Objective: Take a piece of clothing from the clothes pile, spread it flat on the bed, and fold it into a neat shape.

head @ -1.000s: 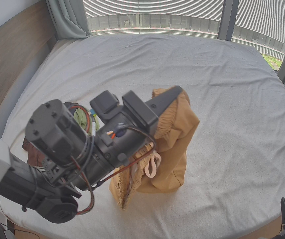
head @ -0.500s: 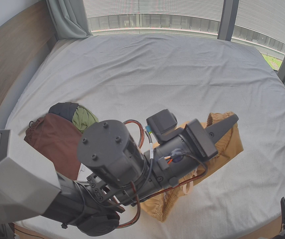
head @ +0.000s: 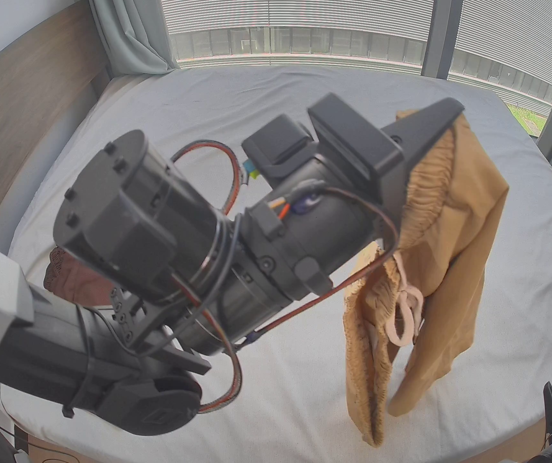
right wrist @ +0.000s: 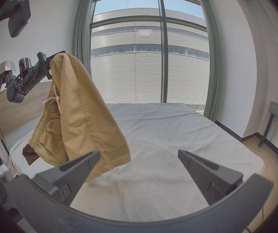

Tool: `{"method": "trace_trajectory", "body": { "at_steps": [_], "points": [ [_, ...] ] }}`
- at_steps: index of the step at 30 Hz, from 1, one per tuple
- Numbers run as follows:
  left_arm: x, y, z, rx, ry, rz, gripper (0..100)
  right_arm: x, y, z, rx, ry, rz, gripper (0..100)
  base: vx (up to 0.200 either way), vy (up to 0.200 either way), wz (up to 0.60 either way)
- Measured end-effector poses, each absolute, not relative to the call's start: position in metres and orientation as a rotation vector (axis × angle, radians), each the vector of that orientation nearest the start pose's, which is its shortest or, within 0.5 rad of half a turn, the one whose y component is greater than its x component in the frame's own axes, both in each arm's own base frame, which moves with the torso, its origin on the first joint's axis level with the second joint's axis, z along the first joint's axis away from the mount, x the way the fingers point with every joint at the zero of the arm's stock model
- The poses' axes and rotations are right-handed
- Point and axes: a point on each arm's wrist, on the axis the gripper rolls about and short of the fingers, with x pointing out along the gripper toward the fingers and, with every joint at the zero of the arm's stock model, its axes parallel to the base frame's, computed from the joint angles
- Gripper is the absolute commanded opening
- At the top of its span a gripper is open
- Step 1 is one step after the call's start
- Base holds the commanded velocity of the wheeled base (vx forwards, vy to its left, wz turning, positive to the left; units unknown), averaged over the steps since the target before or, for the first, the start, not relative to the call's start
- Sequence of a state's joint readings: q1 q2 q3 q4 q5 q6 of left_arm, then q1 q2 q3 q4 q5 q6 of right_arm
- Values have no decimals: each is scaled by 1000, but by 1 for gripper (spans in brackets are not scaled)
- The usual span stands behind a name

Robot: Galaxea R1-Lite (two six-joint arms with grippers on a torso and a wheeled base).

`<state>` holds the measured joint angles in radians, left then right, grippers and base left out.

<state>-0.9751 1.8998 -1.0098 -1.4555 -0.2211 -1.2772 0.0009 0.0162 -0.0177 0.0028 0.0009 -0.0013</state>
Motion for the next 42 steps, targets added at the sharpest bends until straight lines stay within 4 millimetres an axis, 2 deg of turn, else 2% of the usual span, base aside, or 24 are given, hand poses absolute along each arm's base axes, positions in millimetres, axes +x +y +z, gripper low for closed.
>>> {"method": "trace_trajectory", "body": {
  "at_steps": [2, 5, 12, 17, 21, 30, 42],
  "points": [
    [198, -288, 248, -1296, 262, -1350, 0, -23, 0, 80, -1, 1, 2, 100, 0, 0, 0],
    [205, -279, 234, -1263, 276, -1292, 0, -23, 0, 80, -1, 2, 2, 100, 0, 0, 0],
    [225, -257, 170, -1014, 271, -1128, 0, -23, 0, 80, -1, 2, 1, 100, 0, 0, 0],
    [242, -233, 122, -845, 318, -992, 0, -23, 0, 80, -1, 2, 1, 100, 0, 0, 0],
    [251, -215, 101, -794, 352, -909, 0, -23, 0, 80, -1, 2, 3, 100, 0, 0, 0],
    [261, -180, 79, -683, 361, -782, 0, -23, 0, 80, -2, 2, 3, 100, 0, 0, 0],
    [285, -133, 73, -555, 276, -628, 0, -23, 0, 81, -4, 1, 3, 100, 0, 0, 0]
  ]
}}
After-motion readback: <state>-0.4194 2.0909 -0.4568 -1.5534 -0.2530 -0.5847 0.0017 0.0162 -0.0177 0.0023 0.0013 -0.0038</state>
